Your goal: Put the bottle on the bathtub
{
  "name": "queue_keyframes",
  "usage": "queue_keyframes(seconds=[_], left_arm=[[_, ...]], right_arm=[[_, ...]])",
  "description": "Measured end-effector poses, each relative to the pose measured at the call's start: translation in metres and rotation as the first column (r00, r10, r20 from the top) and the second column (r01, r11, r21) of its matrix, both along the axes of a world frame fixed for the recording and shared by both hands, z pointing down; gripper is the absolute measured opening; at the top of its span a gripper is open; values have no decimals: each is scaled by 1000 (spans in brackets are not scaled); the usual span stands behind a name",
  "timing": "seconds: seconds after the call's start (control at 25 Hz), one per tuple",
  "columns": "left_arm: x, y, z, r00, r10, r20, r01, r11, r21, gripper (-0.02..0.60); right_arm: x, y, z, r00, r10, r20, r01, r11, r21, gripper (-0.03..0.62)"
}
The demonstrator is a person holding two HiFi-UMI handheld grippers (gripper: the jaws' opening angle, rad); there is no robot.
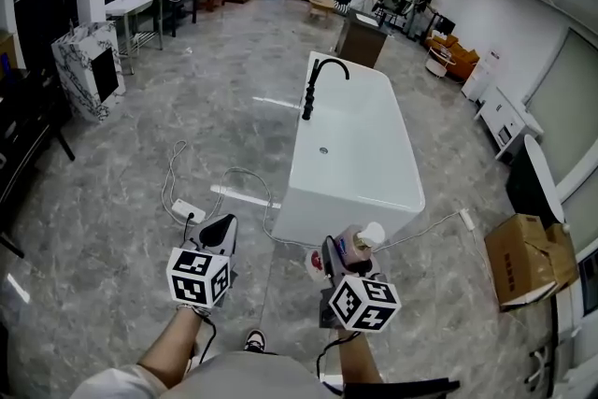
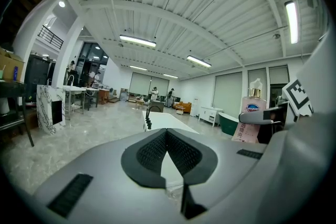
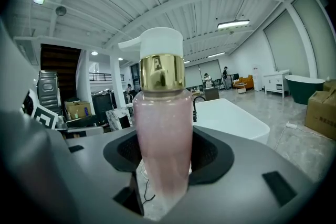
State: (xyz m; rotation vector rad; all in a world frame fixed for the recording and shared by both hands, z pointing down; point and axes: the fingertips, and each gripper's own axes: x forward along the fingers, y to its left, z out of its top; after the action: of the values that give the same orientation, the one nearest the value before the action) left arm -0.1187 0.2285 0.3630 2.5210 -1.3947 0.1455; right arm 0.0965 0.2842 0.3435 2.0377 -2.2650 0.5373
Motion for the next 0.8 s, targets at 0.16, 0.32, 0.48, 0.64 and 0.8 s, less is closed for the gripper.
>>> queue_keyframes(seconds=[0.16,0.32,0.48,0.64,0.8], left_arm=[[9,-22,-3,1000,-9,5,9,1000,2,15],[19,-45,-6,1000,-24,9,24,1000,8,15],[29,-63,-7,999,-34,12,34,999,16,15],[36,-73,-9,999,-41,22,41,999,22,15],[37,-83,-7,998,-47,35,46,999,21,15]], right_arm=[[10,-25,-1,1000,-12,-1,12,1000,-6,241],[23,-49,-4,1000,-25,-3,25,1000,-2,241],[35,-71,-3,999,-32,-1,32,999,6,241],[43,-86,-3,999,-43,5,43,999,8,241],[44,-99,-1,999,-48,19,48,999,7,241]])
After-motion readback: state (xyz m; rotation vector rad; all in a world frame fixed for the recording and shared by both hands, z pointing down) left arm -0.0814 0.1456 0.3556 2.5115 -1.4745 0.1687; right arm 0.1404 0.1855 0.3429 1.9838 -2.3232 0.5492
